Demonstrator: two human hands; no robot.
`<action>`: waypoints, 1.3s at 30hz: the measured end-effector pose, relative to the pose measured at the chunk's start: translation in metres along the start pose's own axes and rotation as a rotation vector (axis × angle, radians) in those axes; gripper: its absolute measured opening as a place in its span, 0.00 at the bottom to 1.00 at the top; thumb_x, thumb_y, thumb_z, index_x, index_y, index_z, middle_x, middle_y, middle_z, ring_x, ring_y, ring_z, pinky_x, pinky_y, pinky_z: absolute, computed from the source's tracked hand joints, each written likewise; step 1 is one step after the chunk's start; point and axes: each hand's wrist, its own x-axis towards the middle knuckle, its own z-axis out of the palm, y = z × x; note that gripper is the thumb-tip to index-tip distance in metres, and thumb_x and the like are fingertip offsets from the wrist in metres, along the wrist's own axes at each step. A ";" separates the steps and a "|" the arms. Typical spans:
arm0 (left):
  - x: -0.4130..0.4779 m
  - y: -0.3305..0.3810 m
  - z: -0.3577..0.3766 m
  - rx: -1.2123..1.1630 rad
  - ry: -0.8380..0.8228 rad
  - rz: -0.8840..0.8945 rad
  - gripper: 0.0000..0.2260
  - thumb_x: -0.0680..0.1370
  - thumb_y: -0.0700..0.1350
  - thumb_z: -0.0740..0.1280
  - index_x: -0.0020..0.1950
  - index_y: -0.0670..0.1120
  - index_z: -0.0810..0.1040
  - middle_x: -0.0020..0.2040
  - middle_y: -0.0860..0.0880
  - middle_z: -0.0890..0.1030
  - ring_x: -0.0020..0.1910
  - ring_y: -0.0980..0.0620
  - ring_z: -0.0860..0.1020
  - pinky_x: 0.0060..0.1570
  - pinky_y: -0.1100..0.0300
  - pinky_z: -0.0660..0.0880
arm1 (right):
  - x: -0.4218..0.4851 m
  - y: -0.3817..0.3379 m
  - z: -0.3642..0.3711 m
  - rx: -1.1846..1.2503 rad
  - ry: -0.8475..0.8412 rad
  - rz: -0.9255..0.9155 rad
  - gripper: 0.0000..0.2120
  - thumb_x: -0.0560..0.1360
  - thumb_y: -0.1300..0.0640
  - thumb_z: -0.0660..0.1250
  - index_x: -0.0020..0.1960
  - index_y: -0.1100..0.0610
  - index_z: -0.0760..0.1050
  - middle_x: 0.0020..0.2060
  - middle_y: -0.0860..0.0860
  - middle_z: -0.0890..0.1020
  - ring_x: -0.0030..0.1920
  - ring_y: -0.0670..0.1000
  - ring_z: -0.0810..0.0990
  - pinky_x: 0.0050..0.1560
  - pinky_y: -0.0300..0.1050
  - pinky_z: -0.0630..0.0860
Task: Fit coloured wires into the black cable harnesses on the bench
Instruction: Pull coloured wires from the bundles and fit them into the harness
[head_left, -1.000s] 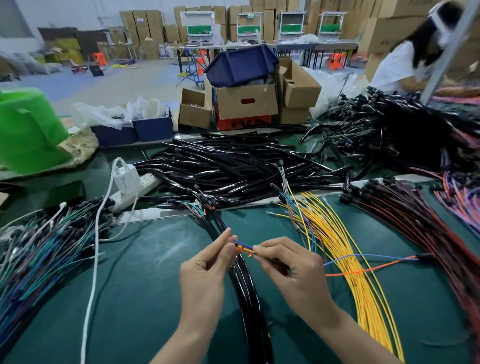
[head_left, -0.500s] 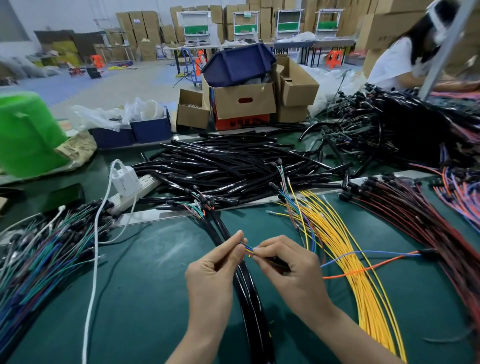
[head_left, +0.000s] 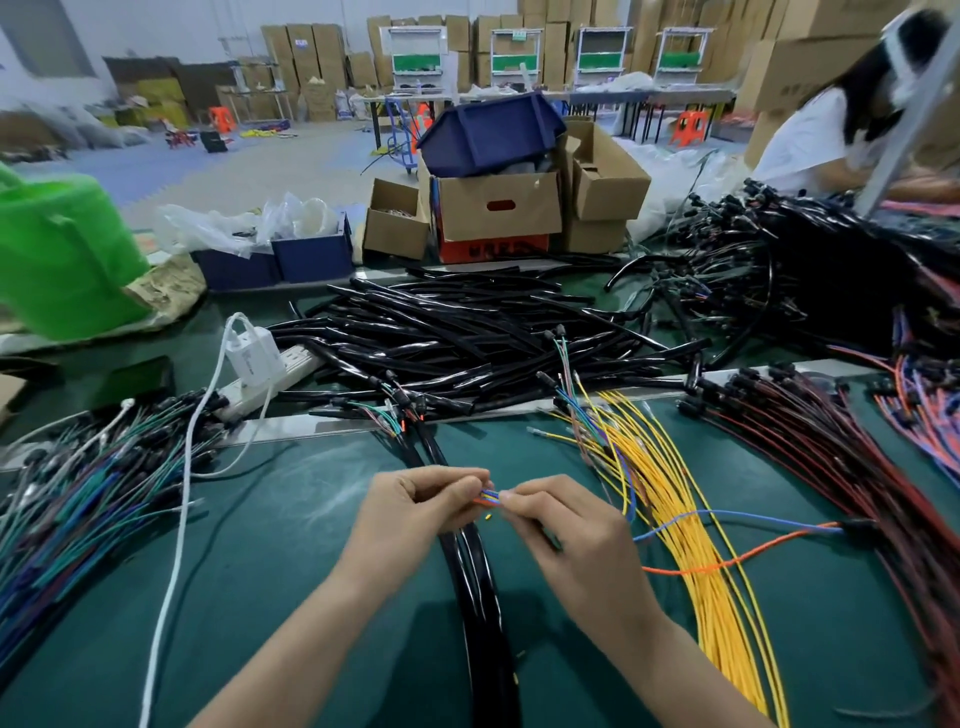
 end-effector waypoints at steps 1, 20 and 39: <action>0.012 0.001 -0.003 0.120 0.023 0.070 0.09 0.74 0.37 0.70 0.43 0.50 0.86 0.43 0.45 0.86 0.42 0.52 0.83 0.46 0.62 0.79 | 0.000 0.001 0.000 0.007 0.007 0.020 0.03 0.70 0.68 0.72 0.44 0.64 0.81 0.40 0.53 0.81 0.39 0.50 0.81 0.43 0.41 0.77; 0.170 0.011 -0.015 1.929 -0.249 0.608 0.12 0.80 0.50 0.60 0.60 0.48 0.73 0.58 0.51 0.78 0.60 0.52 0.75 0.69 0.60 0.54 | -0.005 0.010 0.002 0.081 -0.035 0.091 0.03 0.70 0.68 0.72 0.43 0.63 0.80 0.38 0.52 0.80 0.38 0.49 0.80 0.41 0.43 0.77; 0.005 -0.017 -0.016 0.987 -0.205 0.269 0.09 0.81 0.45 0.60 0.56 0.48 0.78 0.32 0.59 0.77 0.33 0.65 0.74 0.37 0.72 0.67 | 0.005 0.010 -0.006 0.711 -0.036 0.859 0.09 0.71 0.69 0.71 0.41 0.56 0.84 0.24 0.45 0.78 0.26 0.41 0.70 0.30 0.31 0.66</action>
